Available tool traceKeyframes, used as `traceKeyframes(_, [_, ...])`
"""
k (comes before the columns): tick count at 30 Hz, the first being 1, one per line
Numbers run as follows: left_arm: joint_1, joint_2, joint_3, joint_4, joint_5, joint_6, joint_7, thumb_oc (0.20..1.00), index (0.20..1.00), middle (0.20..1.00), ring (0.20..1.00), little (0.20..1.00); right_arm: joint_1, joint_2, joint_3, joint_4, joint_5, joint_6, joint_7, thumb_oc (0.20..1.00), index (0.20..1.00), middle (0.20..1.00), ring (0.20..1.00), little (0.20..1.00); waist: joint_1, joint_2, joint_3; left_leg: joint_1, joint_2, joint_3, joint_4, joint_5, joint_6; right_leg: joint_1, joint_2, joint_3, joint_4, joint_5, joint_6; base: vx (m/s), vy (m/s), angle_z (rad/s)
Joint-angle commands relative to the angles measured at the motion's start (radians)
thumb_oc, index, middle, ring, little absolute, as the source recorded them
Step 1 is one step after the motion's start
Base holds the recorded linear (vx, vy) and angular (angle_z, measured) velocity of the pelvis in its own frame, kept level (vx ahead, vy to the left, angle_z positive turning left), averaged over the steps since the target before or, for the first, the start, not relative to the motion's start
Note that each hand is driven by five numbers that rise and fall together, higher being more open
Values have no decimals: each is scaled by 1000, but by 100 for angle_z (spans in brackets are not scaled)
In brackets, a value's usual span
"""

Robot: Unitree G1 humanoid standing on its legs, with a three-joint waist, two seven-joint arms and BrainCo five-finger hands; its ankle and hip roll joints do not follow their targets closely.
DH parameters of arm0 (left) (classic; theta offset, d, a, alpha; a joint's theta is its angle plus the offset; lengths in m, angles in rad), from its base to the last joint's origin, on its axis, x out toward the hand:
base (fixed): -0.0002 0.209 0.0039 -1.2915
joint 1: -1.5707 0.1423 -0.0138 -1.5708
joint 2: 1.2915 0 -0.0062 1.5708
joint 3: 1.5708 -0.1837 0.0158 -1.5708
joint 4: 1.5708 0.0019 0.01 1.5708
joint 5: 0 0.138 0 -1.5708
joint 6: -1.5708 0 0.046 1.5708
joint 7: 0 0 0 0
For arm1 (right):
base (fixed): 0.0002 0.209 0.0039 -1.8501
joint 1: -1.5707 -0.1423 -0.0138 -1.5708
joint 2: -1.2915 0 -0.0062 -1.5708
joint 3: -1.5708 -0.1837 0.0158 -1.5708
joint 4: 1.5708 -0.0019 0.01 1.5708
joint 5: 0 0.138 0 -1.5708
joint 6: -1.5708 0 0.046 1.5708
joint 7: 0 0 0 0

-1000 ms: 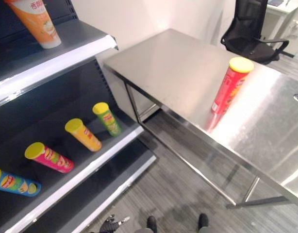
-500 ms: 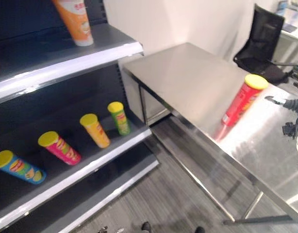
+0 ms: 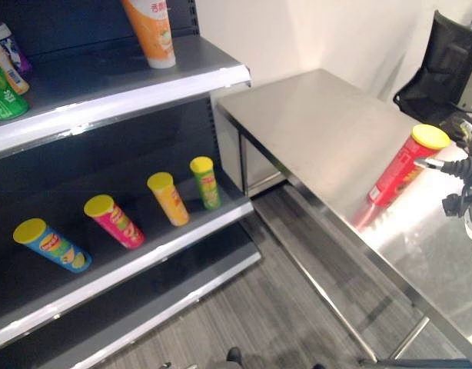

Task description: Put the goods on the table back onto the shelves and tidy them up.

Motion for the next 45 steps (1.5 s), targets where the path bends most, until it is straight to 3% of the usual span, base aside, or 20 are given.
traceKeyframes(1, [-57, 9, -50, 36, -12, -6, 11, 1000, 1000, 1000, 1000, 1000, -133, -87, 61, 44, -1, -21, -10, 1000, 1000, 1000, 1000, 1000, 35, 5, -5, -13, 19, -15, 5, -42, -36, 75, 19, -12, 47, -133, 18, 4, -9, 3])
traceKeyframes(19, [-51, 3, -48, 43, -19, -1, 23, 1000, 1000, 1000, 1000, 1000, -183, -65, 72, 102, -38, -6, -62, 1000, 1000, 1000, 1000, 1000, 59, 6, -6, -19, 12, -32, 5, -46, -32, 78, 14, -28, 44, -131, 20, 8, 1, 3])
traceKeyframes(45, [-53, 6, -68, 33, -29, 0, 22, 1000, 1000, 1000, 1000, 1000, -266, -71, 155, 204, -20, 6, -36, 1000, 1000, 1000, 1000, 1000, 60, -4, -2, -17, 5, -33, 5, -53, -32, 79, 7, -35, 46, -126, 22, 0, 0, 0])
